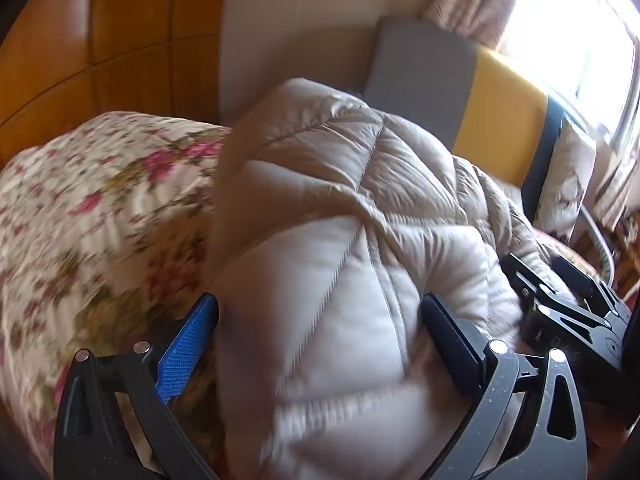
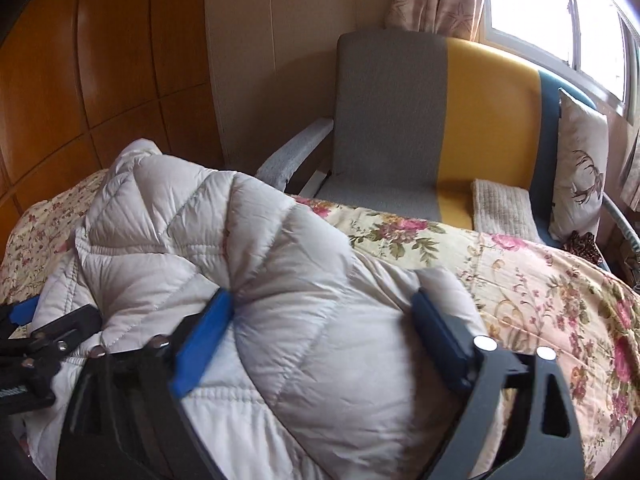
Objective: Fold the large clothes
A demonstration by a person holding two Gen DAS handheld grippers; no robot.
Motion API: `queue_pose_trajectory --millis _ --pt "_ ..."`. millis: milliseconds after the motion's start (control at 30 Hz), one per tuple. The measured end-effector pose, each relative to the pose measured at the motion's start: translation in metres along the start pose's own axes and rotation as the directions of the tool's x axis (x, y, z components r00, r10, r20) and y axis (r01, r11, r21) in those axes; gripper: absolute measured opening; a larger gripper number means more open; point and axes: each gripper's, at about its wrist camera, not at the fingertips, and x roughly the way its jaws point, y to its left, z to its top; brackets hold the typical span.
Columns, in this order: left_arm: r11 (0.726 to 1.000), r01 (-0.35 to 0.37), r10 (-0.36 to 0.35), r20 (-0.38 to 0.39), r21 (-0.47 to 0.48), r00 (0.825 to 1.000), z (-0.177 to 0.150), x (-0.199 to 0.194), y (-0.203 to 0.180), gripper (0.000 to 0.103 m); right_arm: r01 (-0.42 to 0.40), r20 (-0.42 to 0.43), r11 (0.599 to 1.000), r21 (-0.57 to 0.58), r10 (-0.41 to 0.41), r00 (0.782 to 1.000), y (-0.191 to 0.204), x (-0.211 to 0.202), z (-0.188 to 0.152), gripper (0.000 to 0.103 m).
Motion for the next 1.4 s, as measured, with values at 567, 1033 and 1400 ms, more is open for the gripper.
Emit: queue_pose_trajectory --millis 567,1033,1400 --pt "0.996 -0.077 0.066 0.220 0.044 0.973 -0.127 -0.141 -0.005 0.100 -0.047 0.082 0.997 -0.056 0.052 0.995 0.012 -0.163 -0.096 0.101" --pt "0.986 -0.160 0.147 0.192 0.052 0.970 -0.182 -0.184 -0.014 0.100 -0.014 0.065 1.000 0.025 0.013 0.998 -0.003 -0.224 -0.181 0.101" --pt "0.986 -0.157 0.146 0.180 0.049 0.973 -0.192 -0.190 -0.012 0.100 -0.026 0.050 0.999 0.032 0.024 0.998 -0.002 -0.228 -0.189 0.101"
